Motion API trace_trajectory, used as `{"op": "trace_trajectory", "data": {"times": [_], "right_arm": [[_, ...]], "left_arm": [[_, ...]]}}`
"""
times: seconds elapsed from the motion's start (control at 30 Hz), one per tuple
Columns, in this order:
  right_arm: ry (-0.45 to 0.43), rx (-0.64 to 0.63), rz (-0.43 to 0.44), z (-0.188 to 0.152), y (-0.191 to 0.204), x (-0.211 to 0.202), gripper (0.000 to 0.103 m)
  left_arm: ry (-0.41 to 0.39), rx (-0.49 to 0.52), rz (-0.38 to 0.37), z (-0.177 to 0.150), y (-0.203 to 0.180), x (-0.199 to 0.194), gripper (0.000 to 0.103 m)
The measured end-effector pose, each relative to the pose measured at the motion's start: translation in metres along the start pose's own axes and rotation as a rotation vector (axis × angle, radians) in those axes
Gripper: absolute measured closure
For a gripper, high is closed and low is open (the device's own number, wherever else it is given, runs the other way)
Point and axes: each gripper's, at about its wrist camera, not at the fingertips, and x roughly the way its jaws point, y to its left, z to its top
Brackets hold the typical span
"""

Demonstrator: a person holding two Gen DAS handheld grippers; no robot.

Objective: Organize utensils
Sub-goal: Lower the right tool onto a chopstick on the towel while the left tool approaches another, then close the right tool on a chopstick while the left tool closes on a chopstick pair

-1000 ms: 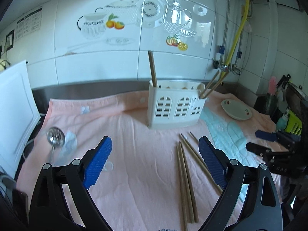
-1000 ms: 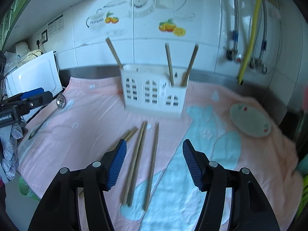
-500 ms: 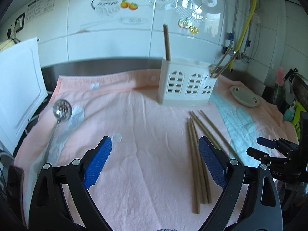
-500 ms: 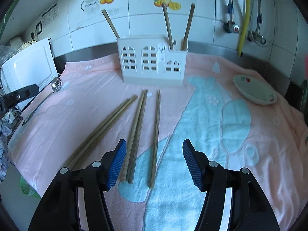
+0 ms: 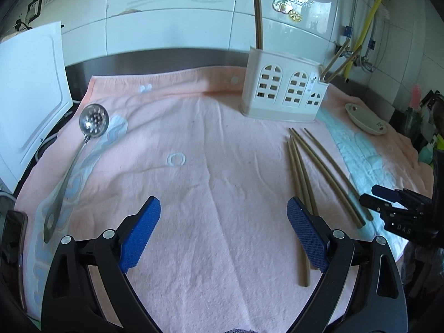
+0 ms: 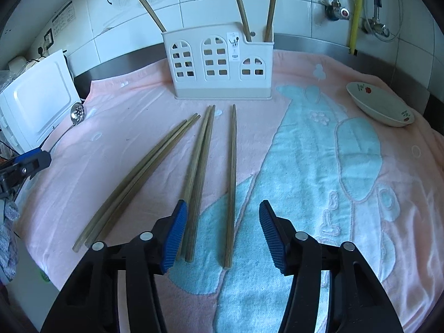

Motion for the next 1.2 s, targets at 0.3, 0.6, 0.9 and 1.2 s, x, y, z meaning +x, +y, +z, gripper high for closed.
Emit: {"op": "trace_trajectory", "data": {"times": [0.3,0.6,0.9,1.2], "right_arm": [[0.024,0.006,0.011,0.005,-0.001,0.011,0.06],[0.047,0.019,0.013,0.009,-0.001,0.023,0.077],[0.048,0.004,-0.026,0.008,0.001,0.028,0.088],[0.037,0.02,-0.036,0.006,-0.004,0.027,0.096]], "left_arm": [[0.024,-0.001,-0.002,-0.006,0.0,0.005,0.011],[0.034,0.002,-0.008,-0.012,-0.001,0.007,0.011],[0.047,0.018,-0.042,-0.015,-0.012,0.009,0.013],[0.109,-0.014,-0.115,-0.02,-0.031,0.021,0.034]]}}
